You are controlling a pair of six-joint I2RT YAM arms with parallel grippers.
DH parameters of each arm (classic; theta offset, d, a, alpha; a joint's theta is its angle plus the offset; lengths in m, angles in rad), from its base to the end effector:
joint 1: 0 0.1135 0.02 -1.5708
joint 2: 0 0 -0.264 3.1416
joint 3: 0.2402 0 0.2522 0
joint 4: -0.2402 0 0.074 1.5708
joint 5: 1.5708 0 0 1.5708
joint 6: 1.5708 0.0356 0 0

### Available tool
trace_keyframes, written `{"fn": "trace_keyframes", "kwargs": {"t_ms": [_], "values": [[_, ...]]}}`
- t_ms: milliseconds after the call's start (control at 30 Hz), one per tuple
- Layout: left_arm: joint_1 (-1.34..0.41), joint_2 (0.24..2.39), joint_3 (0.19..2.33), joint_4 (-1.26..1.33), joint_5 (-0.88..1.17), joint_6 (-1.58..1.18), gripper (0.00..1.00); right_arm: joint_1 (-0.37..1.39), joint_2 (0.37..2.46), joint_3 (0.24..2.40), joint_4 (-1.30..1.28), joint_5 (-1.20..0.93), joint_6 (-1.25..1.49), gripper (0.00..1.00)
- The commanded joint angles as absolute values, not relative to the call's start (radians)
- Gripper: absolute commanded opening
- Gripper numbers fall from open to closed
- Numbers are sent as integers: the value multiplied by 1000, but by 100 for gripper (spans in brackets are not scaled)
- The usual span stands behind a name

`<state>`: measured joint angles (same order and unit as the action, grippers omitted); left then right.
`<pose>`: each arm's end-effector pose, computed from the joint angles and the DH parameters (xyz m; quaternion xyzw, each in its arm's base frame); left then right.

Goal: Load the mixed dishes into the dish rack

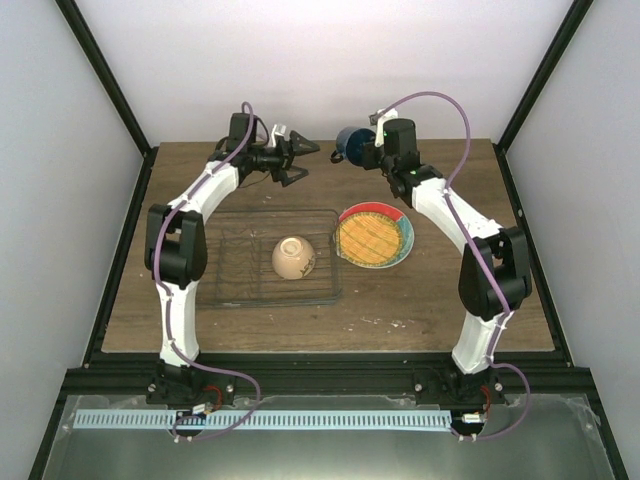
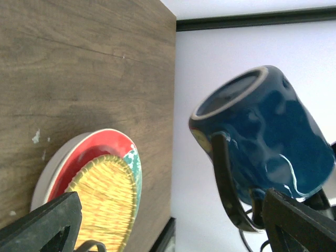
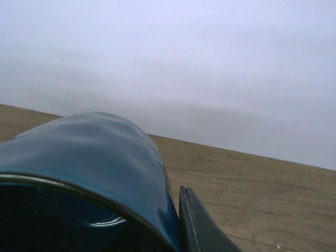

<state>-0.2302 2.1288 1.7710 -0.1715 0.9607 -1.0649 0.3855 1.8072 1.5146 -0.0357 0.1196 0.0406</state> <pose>0.4721 -0.1406 0.2602 -0.1016 0.7964 -0.5859 0.1101 0.4067 0.1605 0.3217 -0.1050 0.8056 0.0753 0.5782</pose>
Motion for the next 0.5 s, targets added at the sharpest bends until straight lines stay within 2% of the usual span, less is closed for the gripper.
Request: {"fn": "trace_keyframes", "kwargs": {"t_ms": [0, 267, 467], "values": [[-215, 2084, 1721, 52, 1003, -1267, 90, 417, 1740, 1495, 124, 125, 36, 1], [-216, 2094, 1604, 419, 1046, -1554, 87, 458, 1741, 1450, 165, 129, 29, 1], [-217, 2088, 1559, 522, 1058, -1624, 82, 477, 1764, 1461, 199, 141, 23, 1]]}}
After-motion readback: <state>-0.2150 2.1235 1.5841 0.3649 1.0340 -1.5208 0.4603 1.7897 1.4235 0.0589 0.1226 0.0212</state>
